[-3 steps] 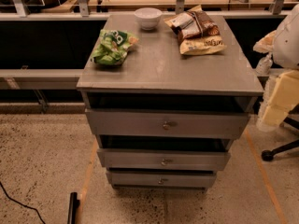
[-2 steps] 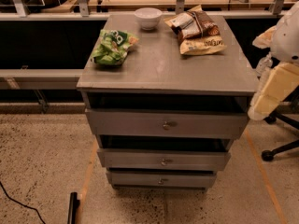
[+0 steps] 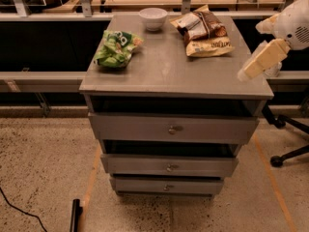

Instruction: Pick brown chip bag

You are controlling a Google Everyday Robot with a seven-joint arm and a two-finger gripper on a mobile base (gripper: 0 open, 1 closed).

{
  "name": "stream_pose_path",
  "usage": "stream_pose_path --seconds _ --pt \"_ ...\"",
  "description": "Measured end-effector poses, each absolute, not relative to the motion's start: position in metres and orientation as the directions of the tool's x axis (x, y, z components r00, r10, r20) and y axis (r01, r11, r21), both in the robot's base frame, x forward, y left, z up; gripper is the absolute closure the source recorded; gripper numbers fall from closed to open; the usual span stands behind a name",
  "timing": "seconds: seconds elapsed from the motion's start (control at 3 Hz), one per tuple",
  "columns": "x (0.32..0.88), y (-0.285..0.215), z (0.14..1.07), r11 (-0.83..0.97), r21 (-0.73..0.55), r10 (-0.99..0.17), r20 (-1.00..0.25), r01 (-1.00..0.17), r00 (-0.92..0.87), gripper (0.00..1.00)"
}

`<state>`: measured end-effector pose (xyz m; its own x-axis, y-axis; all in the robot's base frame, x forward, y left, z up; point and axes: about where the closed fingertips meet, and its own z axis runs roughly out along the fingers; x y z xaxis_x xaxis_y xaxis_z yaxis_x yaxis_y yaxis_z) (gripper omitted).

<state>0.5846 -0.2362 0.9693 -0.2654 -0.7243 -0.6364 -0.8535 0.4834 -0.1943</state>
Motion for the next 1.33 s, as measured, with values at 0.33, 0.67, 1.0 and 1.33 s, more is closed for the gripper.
stream_pose_path --seconds 0.33,0.67,1.0,1.33 --pt "0.638 -0.244 0.965 0.575 -0.14 -0.587 -0.757 -0.806 -0.287 0.0" --pt "0.689 -0.259 0.967 0.683 -0.124 -0.469 -0.829 -0.72 -0.303 0.0" --pt "0.701 -0.261 0.972 0.706 -0.14 -0.45 -0.845 -0.694 -0.288 0.0" --pt "0.7 -0.26 0.971 0.702 -0.136 -0.453 -0.843 -0.699 -0.29 0.0"
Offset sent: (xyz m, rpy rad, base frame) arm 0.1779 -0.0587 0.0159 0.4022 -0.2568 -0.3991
